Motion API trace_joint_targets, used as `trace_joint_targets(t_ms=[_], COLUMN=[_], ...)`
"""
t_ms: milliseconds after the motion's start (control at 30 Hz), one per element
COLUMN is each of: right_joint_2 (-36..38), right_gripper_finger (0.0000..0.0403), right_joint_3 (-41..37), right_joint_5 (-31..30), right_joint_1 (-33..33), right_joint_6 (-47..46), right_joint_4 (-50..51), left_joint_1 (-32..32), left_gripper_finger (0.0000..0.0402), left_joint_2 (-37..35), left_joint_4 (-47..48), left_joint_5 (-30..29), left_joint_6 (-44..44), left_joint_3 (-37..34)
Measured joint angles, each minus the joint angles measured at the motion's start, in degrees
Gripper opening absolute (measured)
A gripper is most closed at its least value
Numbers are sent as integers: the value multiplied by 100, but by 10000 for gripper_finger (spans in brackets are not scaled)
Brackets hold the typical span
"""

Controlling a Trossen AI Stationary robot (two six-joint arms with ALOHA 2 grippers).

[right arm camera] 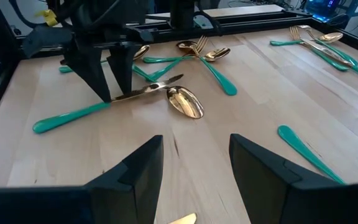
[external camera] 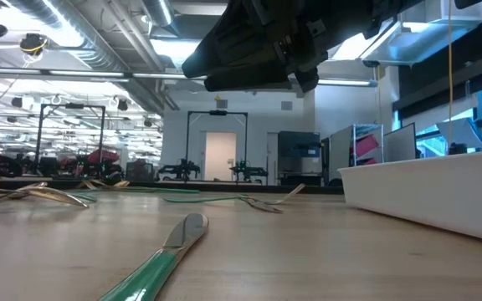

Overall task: Sort silverware
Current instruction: Put the bottom left green spoon into the silverware rack

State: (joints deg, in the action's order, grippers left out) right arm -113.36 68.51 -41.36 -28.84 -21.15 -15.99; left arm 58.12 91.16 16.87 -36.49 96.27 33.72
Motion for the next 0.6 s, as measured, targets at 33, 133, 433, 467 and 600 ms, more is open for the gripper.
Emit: trace_joint_targets(t_ms=[33,133,433,467,600], right_joint_2=[0,0,0,0,0], right_gripper_finger=[186,186,186,186,186], right_joint_3=[0,0,0,0,0], right_joint_5=[2,2,5,7,50], right_joint_1=[0,0,0,0,0], right_joint_6=[-3,-59,-114,-114,-116], right_joint_4=[0,-3,-7,-7,-7], left_joint_1=[-38,-155,-678,-748,-1019], left_gripper_finger=[163,138,56,47,19], left_joint_2=[14,35,56,59,69], left_joint_4=[-70,-280,-535,-637,-1136], left_joint_5=[-19,-91,-257,-283,-423], left_joint_6=[-114,-398,-1532,-1724,-2549], left_joint_3=[-2,-16,-28,-30,-42])
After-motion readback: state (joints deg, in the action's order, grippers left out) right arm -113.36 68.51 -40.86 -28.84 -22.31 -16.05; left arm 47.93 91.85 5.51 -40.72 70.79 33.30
